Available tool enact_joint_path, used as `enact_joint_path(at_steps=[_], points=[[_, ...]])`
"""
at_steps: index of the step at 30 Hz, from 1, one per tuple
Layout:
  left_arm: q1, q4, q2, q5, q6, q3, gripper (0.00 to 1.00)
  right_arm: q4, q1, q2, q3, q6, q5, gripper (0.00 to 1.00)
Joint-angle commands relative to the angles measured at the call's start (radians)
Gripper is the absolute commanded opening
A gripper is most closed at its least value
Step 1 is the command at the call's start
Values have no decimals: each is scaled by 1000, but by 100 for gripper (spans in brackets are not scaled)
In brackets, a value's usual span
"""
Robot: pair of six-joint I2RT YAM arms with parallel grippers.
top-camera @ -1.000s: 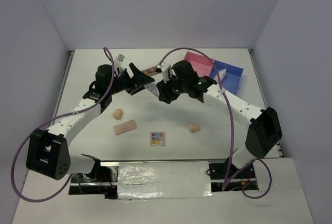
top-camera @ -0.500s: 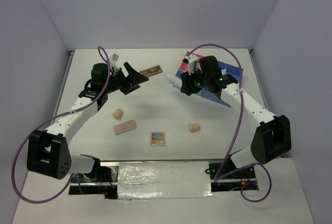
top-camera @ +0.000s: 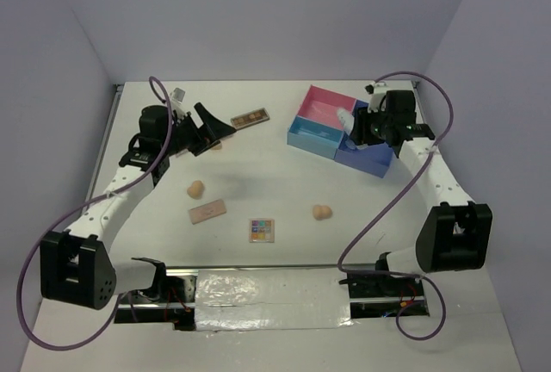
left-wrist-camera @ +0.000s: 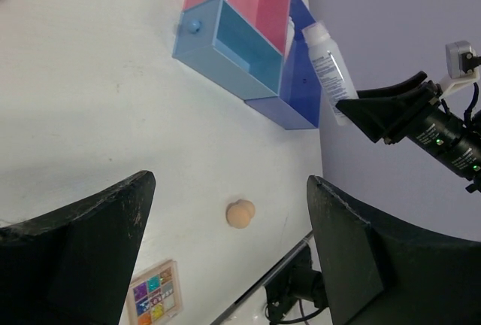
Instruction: Organize the makeup
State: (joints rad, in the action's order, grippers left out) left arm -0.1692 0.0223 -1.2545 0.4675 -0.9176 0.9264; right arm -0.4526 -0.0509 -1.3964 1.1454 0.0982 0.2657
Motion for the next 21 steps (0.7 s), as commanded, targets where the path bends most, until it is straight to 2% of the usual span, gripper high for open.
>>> enact_joint_path(at_steps=[1,6,14,17,21], points=[[20,-57,44,-41,80,-8,94,71,43,33,-25,-41,-29,14],[59,-111,85,-66,126,-21,94,110,129,-13,-50,-97,-98,14],[157,-174,79,-53,180,-35,99,149,160,-154,0,-178,-177,20],[165,-180,72,-52,195,-28,99,155,161,-220,23,-184,-180,30],[166,-194,58,-52,215,-18,99,147,160,-286,48,-170,-169,50]])
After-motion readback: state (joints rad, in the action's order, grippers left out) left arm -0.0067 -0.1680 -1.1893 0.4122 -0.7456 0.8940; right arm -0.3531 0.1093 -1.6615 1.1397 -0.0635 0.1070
